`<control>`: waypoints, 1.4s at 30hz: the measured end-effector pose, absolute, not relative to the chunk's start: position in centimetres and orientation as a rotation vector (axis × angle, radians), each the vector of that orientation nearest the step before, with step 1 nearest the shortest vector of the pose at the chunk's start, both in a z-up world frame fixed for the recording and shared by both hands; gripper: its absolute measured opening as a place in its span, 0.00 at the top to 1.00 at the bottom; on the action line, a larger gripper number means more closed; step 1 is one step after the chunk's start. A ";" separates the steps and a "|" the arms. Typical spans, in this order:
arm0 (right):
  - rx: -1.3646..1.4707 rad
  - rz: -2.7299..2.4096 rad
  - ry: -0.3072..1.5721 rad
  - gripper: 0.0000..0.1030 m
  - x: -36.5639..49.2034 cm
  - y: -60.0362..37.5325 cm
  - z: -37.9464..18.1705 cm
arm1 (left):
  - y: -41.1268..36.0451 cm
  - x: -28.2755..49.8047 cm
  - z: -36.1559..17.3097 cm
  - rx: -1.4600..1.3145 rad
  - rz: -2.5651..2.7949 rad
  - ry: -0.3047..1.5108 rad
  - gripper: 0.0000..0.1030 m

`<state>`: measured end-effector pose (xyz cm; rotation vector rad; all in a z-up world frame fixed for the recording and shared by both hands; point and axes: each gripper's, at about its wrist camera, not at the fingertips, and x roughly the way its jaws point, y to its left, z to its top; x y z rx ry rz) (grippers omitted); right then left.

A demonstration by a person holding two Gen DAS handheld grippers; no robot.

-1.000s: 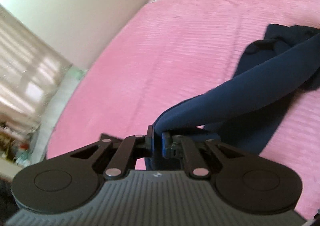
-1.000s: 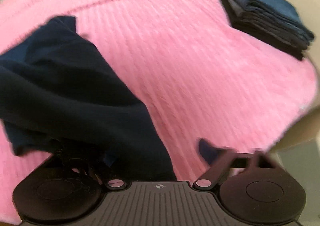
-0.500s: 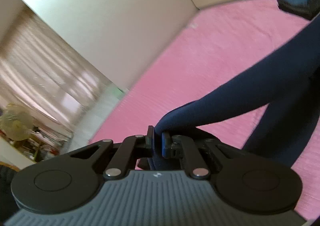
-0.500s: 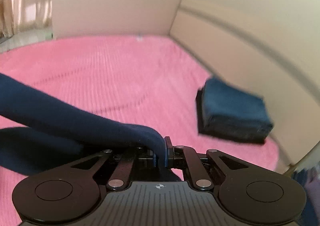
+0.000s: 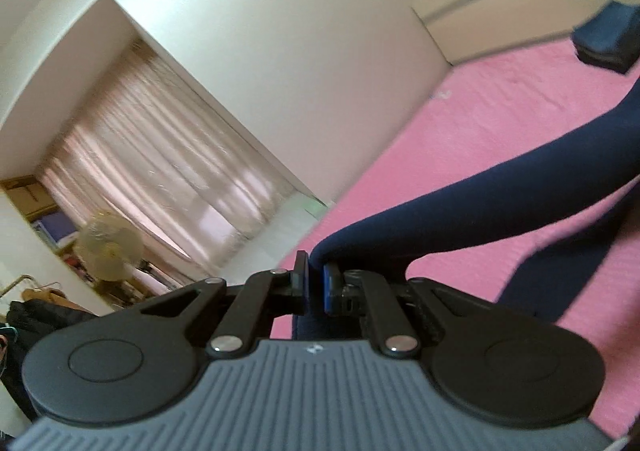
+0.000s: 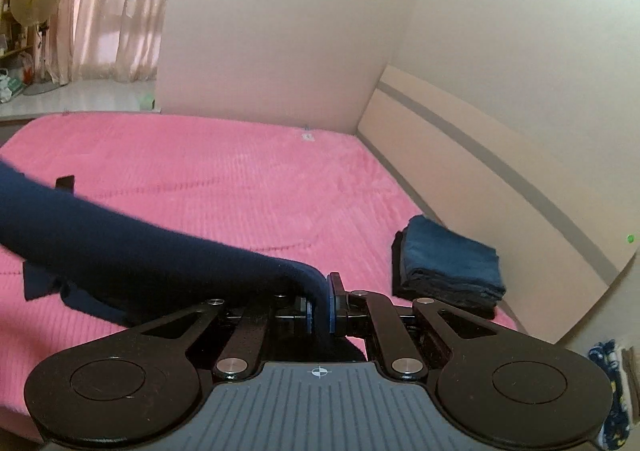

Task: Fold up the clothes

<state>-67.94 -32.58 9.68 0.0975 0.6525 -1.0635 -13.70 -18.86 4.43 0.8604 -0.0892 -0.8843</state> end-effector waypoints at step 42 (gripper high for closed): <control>0.454 -0.753 1.090 0.16 -53.8 -61.8 -18.9 | -43.7 -2.8 -24.1 1.260 -0.792 0.624 0.49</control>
